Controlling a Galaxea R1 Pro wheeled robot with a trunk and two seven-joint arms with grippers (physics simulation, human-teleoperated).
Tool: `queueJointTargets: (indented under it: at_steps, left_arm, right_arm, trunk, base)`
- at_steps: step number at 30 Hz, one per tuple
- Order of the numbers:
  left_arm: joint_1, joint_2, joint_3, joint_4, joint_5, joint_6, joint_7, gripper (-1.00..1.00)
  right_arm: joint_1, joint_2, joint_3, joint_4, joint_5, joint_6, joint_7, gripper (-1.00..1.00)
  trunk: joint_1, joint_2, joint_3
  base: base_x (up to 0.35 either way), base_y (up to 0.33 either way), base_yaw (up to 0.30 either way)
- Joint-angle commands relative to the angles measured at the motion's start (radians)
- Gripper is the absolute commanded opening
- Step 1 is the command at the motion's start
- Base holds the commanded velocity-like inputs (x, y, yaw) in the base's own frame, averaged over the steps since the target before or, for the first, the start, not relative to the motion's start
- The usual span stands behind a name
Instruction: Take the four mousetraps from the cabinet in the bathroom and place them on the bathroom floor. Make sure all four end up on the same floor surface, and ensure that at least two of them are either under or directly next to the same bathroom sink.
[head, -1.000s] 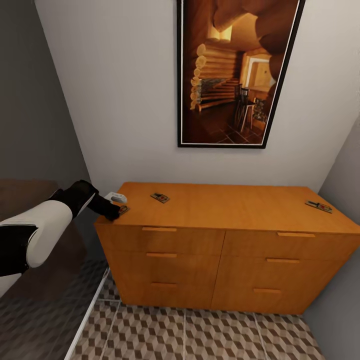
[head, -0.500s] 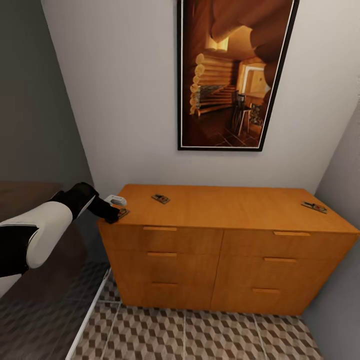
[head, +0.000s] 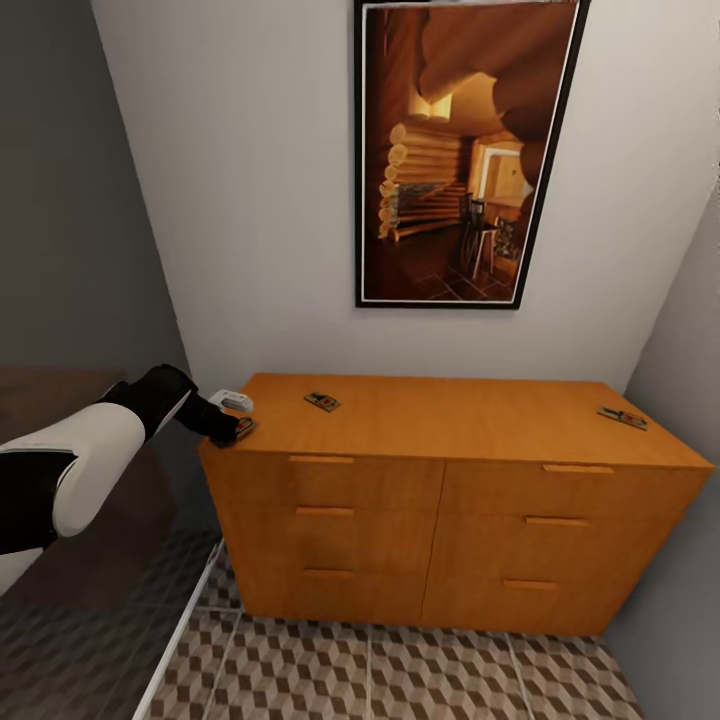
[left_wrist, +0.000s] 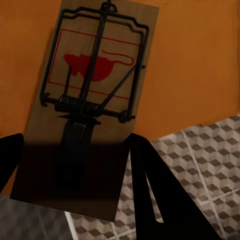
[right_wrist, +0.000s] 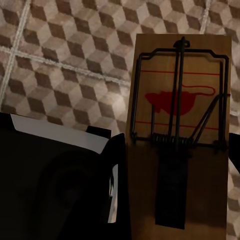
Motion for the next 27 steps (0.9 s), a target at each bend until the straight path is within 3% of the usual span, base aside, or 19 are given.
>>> queueJointTargets:
  at_steps: [1,13,27]
  left_arm:
    - [0.000,0.001,-0.008,-0.002,-0.001,0.002,-0.007,-1.00]
    - [0.000,-0.001,-0.008,-0.002,-0.001,0.002,-0.007,-1.00]
    - [0.006,-0.007,-0.008,-0.002,-0.001,0.002,-0.007,-1.00]
  right_arm:
    - [0.000,0.000,-0.007,0.001,0.010,-0.003,-0.004,-1.00]
    - [-0.001,0.001,-0.007,0.001,0.011,-0.003,-0.004,-1.00]
    - [-0.001,0.001,-0.006,0.001,0.012,-0.003,-0.004,-1.00]
  trunk:
    - [0.000,-0.001,0.001]
    - [0.000,-0.001,0.020]
    - [0.000,-0.001,0.025]
  base:
    - [0.000,0.000,0.000]
    - [-0.020,0.000,0.000]
    - [-0.323,0.000,0.000]
